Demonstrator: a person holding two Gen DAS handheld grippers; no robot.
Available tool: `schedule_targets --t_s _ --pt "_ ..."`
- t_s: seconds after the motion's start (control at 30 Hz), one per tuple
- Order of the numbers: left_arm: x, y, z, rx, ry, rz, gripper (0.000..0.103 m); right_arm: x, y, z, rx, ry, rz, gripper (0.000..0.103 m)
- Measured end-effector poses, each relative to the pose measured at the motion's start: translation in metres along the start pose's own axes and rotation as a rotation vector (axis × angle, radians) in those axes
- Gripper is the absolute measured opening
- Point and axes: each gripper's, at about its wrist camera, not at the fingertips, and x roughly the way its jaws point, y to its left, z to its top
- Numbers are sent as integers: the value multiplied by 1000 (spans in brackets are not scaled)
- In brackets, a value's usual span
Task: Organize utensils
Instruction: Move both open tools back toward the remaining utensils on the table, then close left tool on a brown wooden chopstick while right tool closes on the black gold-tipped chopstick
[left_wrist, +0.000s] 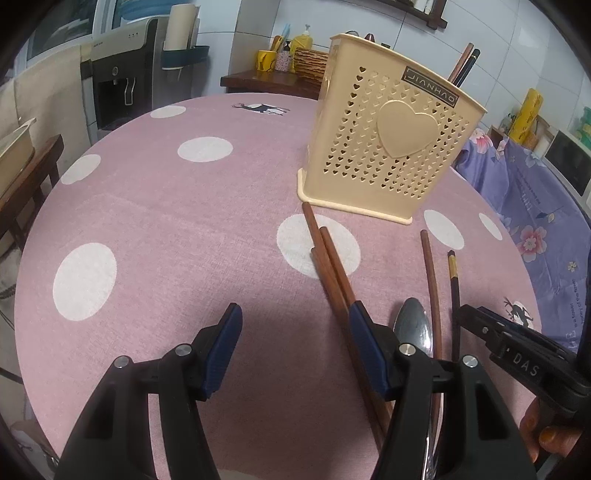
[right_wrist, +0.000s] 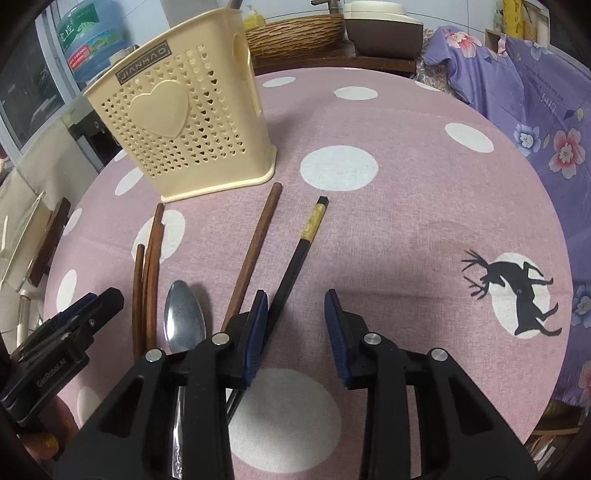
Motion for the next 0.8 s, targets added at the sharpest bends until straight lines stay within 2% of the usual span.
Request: schedule_targets --t_s 0.1,0.37,0.53,0.63,0.8 --pt "3 -6 6 10 -3 8 56 3 -2 4 18 3 -1 33" --pt "25 -11 18 -19 45 7 34 3 -3 3 20 -1 -4 32" --pt "27 -6 20 -47 51 2 23 5 -5 7 40 4 4 26" --pt "27 -2 20 -72 57 -11 21 8 -6 12 52 10 2 24" --pt "29 -8 22 -52 67 0 21 14 -2 20 58 25 -4 23"
